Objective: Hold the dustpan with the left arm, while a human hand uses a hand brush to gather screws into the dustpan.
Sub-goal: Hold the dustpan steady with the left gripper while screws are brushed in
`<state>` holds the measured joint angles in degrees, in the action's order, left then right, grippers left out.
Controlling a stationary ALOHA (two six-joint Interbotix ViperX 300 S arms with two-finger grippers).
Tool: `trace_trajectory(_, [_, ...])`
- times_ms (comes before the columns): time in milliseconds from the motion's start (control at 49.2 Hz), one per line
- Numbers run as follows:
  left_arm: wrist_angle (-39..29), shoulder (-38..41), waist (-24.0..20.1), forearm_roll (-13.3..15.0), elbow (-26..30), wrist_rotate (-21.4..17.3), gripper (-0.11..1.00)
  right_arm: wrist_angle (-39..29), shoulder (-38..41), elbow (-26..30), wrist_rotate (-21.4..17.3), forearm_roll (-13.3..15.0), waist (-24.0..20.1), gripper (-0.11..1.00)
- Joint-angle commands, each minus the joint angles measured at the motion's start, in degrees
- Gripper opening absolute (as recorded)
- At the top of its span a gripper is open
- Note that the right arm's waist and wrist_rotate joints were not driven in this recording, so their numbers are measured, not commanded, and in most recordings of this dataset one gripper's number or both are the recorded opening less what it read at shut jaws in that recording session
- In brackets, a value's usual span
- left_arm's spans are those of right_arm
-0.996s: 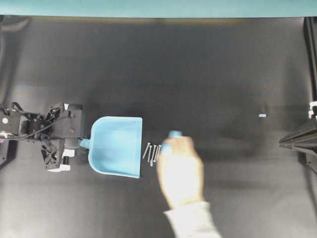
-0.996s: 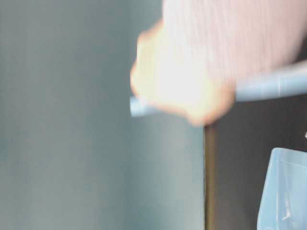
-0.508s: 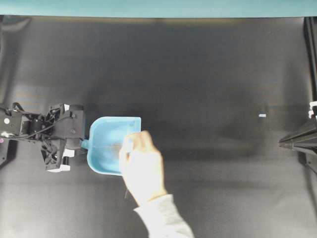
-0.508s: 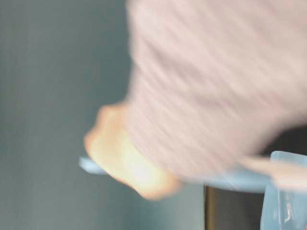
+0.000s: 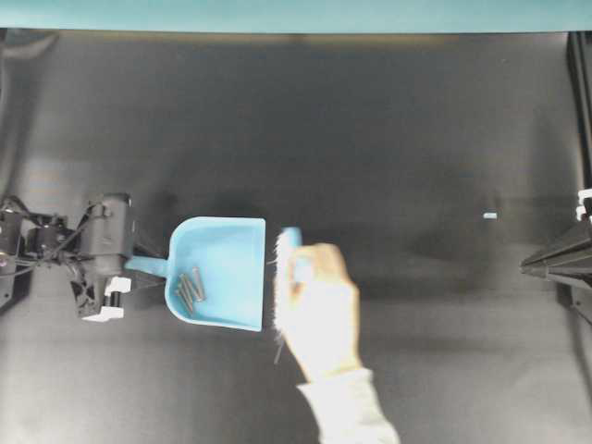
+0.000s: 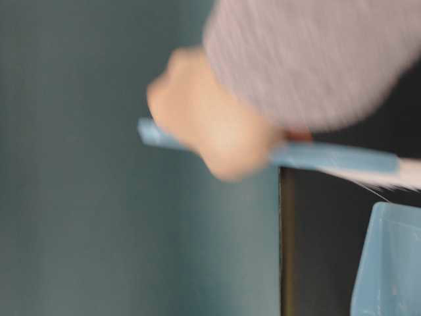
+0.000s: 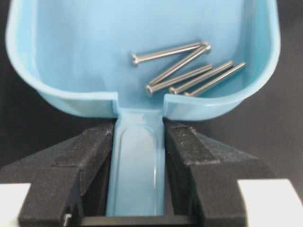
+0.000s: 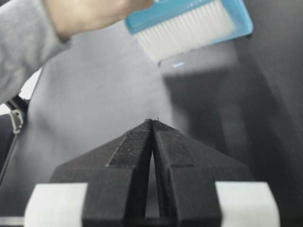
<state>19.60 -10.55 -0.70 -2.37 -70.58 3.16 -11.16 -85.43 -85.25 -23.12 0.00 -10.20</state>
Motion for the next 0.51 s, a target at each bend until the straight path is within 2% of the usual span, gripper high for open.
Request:
trace_trajectory(0, [4.22, -0.97, -0.18, -0.18, -0.26, -0.09, 0.31, 0.26, 0.26, 0.26, 0.00, 0.09, 0.00, 0.00])
trace_trajectory(386, [23.64, -1.05, -0.88, -0.18, -4.39, -1.14, 0.31, 0.35, 0.35, 0.35, 0.00, 0.09, 0.00, 0.00])
trace_trajectory(488, [26.37, -1.32, -0.97, -0.18, -5.01, -1.14, 0.31, 0.35, 0.26, 0.26, 0.00, 0.09, 0.00, 0.00])
